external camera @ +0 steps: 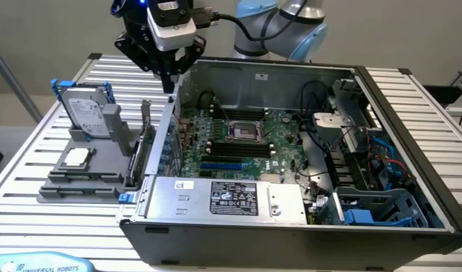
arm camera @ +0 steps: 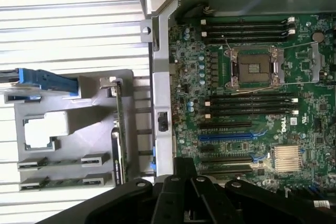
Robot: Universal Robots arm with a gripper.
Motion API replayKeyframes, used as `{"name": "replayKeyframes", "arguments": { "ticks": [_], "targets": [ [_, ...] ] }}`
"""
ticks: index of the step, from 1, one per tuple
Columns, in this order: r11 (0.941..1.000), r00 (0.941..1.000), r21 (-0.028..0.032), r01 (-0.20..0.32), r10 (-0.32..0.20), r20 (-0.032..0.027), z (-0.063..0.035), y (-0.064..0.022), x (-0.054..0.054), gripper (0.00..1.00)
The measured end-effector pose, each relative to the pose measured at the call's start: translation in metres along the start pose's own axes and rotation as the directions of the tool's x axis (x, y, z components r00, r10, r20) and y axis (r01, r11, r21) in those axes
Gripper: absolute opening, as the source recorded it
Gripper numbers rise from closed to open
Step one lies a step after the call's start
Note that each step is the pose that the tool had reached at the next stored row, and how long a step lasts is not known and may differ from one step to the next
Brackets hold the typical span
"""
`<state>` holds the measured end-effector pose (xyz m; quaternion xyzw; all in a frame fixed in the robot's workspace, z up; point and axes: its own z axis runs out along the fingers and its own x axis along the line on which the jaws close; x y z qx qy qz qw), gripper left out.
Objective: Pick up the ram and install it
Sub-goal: 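Reach for the ram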
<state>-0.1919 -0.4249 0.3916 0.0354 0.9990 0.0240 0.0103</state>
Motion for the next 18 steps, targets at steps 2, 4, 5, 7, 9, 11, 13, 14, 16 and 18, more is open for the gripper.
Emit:
{"name": "replayKeyframes", "arguments": {
  "ticks": [2, 4, 5, 7, 9, 11, 13, 14, 16, 18],
  "targets": [
    [1.0000, 1.0000, -0.0001, 0.000, 0.000, 0.0001, 0.0003, -0.0025, 0.009, 0.11],
    [1.0000, 1.0000, 0.0000, 0.000, 0.000, 0.0000, 0.0007, -0.0051, 0.018, 0.11],
    [1.0000, 1.0000, 0.0000, 0.000, 0.000, 0.0000, 0.0009, -0.0063, 0.023, 0.11],
    [1.0000, 1.0000, 0.0000, 0.000, 0.000, 0.0000, 0.0015, -0.0087, 0.031, 0.11],
    [1.0000, 1.0000, 0.0000, 0.000, 0.000, 0.0001, 0.0023, -0.0110, 0.040, 0.11],
    [1.0000, 1.0000, 0.0000, 0.000, 0.000, 0.0000, 0.0032, -0.0133, 0.049, 0.11],
    [1.0000, 1.0000, 0.0000, 0.000, 0.000, 0.0000, 0.0044, -0.0156, 0.058, 0.11],
    [1.0000, 1.0000, 0.0000, 0.000, 0.000, 0.0000, 0.0049, -0.0167, 0.063, 0.11],
    [1.0000, 1.0000, -0.0001, 0.000, 0.000, 0.0000, 0.0062, -0.0189, 0.072, 0.11],
    [1.0000, 1.0000, 0.0000, 0.000, 0.000, 0.0000, 0.0075, -0.0210, 0.081, 0.11]
  ]
}}
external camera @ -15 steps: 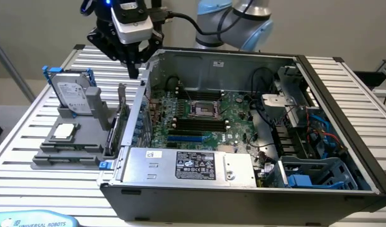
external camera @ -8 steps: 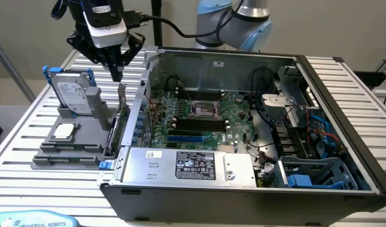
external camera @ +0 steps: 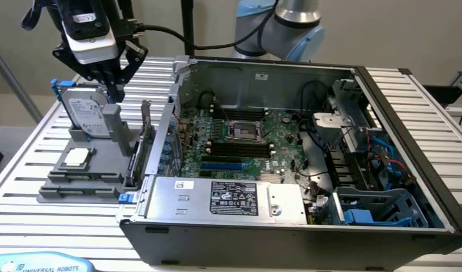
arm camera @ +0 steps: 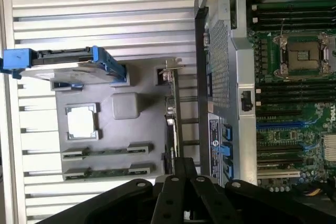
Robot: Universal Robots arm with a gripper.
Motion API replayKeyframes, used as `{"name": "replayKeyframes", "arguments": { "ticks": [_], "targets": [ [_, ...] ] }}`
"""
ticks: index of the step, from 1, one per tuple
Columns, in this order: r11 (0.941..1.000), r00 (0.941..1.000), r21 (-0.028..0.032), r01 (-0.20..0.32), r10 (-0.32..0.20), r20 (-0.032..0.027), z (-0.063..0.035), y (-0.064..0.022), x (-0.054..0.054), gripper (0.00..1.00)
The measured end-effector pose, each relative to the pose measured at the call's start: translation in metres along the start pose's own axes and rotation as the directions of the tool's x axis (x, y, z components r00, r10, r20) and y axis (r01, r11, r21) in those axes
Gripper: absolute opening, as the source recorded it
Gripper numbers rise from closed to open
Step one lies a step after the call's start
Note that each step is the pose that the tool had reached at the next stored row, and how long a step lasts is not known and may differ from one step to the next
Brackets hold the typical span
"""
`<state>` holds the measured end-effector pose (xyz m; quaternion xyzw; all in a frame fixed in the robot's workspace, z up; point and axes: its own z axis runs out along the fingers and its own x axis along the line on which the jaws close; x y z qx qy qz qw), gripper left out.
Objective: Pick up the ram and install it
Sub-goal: 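Reach for the ram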
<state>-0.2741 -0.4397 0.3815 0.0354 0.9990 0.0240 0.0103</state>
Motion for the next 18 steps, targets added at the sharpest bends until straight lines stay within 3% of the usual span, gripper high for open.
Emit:
{"name": "replayKeyframes", "arguments": {
  "ticks": [13, 18],
  "targets": [
    [1.0000, 1.0000, 0.0001, 0.000, 0.000, -0.0005, 0.0095, -0.0133, 0.058, 0.11],
    [1.0000, 1.0000, 0.0002, 0.000, 0.000, -0.0049, 0.0158, -0.0202, 0.077, 0.11]
  ]
}}
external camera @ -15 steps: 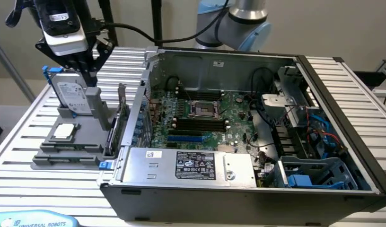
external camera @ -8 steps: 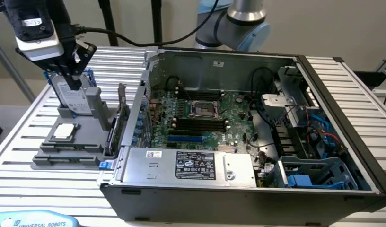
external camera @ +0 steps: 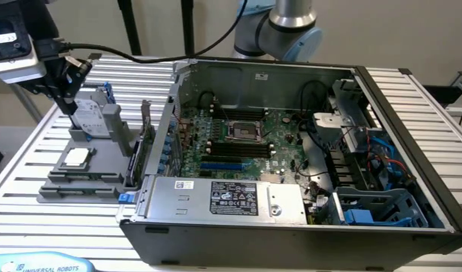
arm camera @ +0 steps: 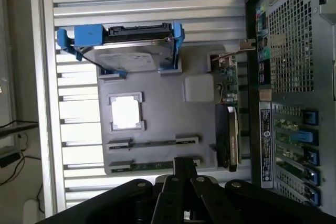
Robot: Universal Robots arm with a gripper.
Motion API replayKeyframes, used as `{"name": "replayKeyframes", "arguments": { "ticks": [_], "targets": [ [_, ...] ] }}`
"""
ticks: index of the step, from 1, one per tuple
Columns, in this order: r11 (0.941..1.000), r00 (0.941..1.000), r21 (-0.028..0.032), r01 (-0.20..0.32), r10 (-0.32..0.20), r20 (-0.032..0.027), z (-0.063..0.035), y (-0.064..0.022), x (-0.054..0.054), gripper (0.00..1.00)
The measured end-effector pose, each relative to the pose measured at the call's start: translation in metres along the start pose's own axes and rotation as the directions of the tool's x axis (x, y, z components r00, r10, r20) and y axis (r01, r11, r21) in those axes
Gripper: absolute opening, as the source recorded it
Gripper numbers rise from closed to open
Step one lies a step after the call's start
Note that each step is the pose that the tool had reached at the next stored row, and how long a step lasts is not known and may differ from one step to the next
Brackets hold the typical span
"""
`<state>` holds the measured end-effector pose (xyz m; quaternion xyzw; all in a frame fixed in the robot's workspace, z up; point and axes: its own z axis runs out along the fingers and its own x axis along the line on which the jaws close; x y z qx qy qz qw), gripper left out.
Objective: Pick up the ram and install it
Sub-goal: 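Reach for the ram, then pick up the ram and move it above insertion slot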
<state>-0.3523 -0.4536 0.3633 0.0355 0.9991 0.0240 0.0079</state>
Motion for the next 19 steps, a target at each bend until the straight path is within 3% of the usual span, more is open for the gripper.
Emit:
{"name": "replayKeyframes", "arguments": {
  "ticks": [9, 12, 19],
  "targets": [
    [1.0000, 0.9998, 0.0017, -0.001, 0.001, -0.0213, 0.0115, -0.0167, 0.017, 0.11],
    [1.0000, 0.9998, 0.0016, -0.001, 0.001, -0.0215, 0.0135, -0.0194, 0.026, 0.11],
    [1.0000, 0.9998, 0.0016, -0.001, 0.001, -0.0215, 0.0135, -0.0194, 0.026, 0.11]
  ]
}}
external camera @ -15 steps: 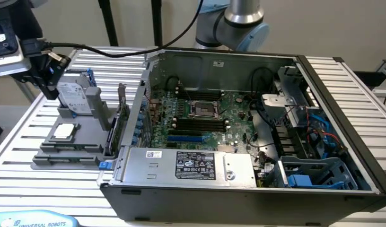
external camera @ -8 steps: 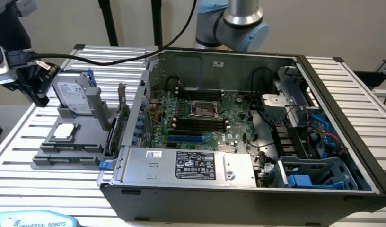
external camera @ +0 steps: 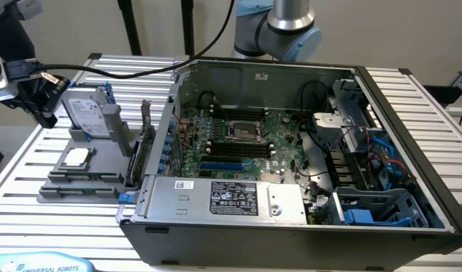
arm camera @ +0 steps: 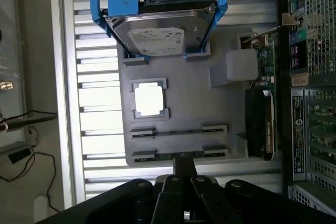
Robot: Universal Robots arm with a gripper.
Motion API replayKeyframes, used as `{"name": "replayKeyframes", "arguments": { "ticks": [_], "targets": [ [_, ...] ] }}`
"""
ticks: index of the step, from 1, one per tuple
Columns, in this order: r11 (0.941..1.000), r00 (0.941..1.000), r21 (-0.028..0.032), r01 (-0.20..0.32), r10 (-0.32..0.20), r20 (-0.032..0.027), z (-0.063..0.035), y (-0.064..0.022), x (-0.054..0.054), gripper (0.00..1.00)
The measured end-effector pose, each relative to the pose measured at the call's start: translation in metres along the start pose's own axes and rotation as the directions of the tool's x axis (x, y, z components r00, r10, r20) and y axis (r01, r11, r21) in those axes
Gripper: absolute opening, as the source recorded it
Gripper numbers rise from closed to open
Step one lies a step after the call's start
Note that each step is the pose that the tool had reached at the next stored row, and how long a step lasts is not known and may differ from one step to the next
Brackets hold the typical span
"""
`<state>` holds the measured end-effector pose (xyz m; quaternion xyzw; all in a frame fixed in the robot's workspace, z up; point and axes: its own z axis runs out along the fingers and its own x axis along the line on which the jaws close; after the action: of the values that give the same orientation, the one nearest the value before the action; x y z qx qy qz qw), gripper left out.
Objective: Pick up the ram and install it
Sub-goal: 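Pick up the ram and move it above insertion slot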
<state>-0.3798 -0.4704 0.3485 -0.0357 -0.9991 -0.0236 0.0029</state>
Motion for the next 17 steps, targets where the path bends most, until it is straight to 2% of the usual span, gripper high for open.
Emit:
{"name": "replayKeyframes", "arguments": {
  "ticks": [10, 13, 17],
  "targets": [
    [1.0000, 1.0000, 0.0000, 0.003, -0.003, -0.0002, 0.0000, 0.0000, -0.0003, 0.11],
    [0.9988, 0.9988, 0.0002, 0.049, -0.049, -0.0023, 0.0001, 0.0000, -0.0004, 0.11],
    [0.9925, 0.9925, 0.0006, 0.122, -0.122, -0.0060, 0.0009, 0.0000, -0.0005, 0.11]
  ]
}}
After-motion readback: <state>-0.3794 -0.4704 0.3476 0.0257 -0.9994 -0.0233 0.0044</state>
